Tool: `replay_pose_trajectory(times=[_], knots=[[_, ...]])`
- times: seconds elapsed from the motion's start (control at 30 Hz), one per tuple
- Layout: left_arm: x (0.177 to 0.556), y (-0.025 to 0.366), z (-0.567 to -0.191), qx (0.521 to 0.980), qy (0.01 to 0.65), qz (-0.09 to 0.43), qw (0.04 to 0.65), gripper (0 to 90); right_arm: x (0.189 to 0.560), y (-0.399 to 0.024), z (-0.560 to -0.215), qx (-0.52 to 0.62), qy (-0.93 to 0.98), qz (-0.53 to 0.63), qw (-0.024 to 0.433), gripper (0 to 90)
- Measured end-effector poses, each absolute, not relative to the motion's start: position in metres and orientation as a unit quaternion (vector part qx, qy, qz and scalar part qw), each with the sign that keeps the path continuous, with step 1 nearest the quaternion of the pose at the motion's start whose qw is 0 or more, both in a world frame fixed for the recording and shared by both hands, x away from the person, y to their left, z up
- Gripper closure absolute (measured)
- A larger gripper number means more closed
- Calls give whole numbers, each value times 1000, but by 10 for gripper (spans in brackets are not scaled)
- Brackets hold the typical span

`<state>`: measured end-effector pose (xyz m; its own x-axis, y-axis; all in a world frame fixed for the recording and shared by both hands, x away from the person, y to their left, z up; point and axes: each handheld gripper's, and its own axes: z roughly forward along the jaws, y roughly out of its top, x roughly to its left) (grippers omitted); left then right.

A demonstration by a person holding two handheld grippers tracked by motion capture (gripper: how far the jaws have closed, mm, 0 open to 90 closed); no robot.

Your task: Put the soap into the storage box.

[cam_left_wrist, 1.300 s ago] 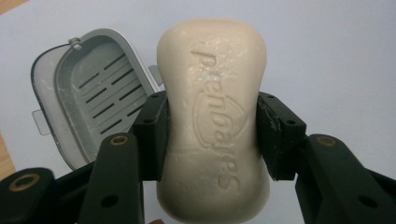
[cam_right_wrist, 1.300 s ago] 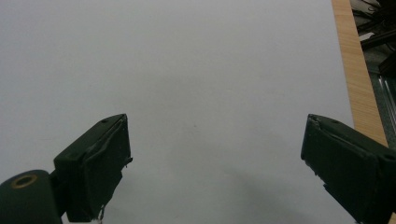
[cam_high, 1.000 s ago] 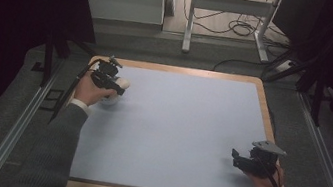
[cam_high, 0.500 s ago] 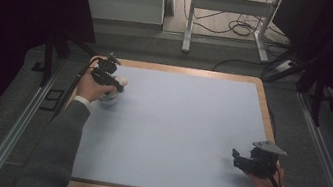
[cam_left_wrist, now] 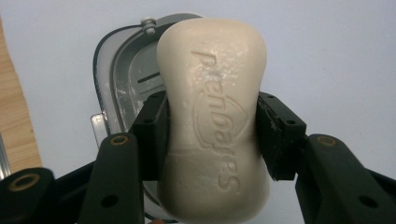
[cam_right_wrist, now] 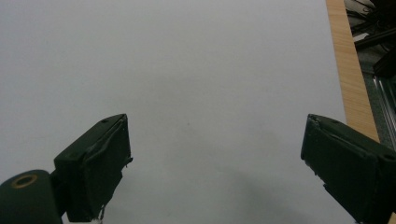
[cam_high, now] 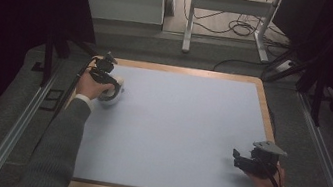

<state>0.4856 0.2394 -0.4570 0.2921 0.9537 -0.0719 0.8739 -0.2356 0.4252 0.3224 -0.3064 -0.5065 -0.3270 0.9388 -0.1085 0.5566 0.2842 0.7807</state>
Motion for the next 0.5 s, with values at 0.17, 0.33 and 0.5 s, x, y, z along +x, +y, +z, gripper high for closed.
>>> replay_pose_trajectory(times=[0.17,0.33,0.5], knots=[[488,244,-462,774,594,99,194,495,323,-306,-507,501,747,325,293,82],[488,245,-466,771,599,98,195,495,323,-306,-508,501,748,322,292,82],[486,245,-464,770,596,104,202,473,323,-305,-508,499,749,322,295,81]])
